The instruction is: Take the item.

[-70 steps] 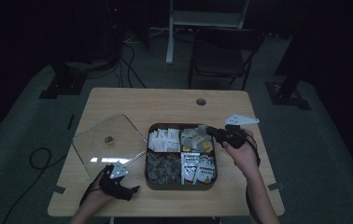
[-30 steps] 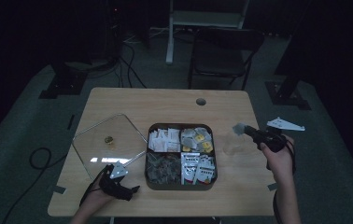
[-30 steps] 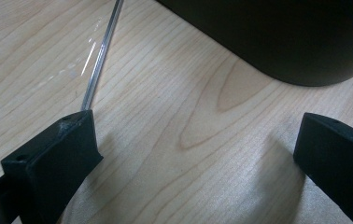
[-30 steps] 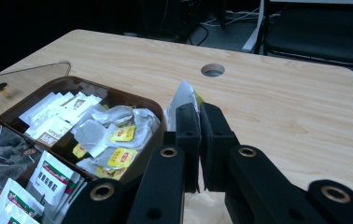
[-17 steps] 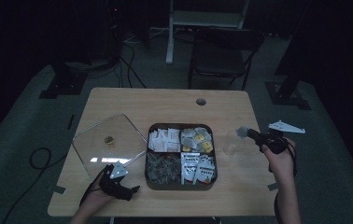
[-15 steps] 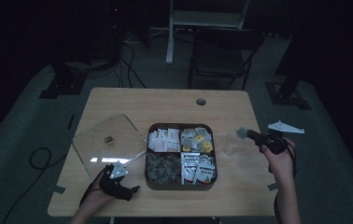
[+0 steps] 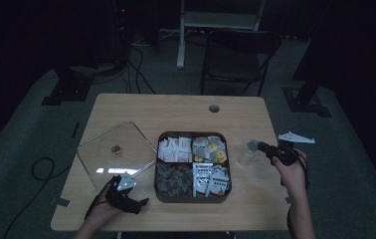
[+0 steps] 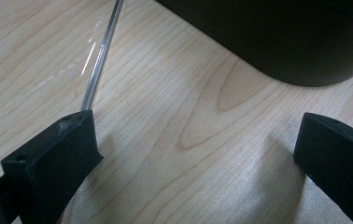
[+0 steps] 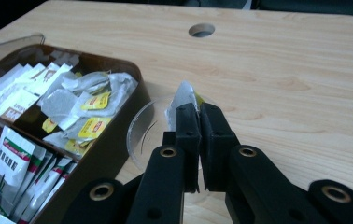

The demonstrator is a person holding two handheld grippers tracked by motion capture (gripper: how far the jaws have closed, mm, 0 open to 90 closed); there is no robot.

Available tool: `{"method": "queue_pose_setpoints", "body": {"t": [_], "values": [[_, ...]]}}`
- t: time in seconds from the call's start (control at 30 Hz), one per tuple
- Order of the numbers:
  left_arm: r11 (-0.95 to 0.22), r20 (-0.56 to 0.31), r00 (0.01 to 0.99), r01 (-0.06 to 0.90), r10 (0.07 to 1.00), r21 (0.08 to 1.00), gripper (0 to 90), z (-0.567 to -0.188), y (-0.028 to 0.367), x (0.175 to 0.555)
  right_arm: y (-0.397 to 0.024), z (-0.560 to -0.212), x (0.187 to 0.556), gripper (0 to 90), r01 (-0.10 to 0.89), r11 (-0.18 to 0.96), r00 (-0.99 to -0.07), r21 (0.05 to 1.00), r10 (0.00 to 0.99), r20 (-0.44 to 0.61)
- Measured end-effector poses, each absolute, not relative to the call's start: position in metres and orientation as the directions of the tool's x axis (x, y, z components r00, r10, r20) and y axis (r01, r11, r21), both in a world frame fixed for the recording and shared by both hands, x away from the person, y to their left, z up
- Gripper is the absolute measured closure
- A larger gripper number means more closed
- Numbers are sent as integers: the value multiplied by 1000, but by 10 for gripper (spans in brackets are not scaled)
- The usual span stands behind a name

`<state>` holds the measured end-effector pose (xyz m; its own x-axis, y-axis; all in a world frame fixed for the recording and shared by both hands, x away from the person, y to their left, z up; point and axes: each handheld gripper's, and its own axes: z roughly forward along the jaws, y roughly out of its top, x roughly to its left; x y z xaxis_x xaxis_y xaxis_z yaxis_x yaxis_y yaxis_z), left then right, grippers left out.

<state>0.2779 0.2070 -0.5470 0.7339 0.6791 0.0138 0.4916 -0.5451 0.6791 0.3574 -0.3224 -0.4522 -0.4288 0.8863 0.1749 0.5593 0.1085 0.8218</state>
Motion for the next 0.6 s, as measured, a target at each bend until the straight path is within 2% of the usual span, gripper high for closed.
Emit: {"method": "queue_pose_setpoints", "body": {"t": [0.33,0.47,0.5,0.53,0.6], "values": [[-545,14,734,491,679,680,5,-547,207,278,-316,-460,362,840,581,123,-438,804,880,182],[-545,14,734,492,679,679,5,-547,207,278,-317,-459,363,749,573,114,-440,812,878,188],[-545,14,734,492,679,679,5,-547,207,278,-317,-459,363,749,573,114,-440,812,878,188],[-545,14,734,492,679,679,5,-547,207,278,-317,-458,363,687,562,116,-442,819,879,179],[-545,14,734,492,679,680,5,-547,207,278,-317,-457,362,622,551,117,-438,826,883,167]]}}
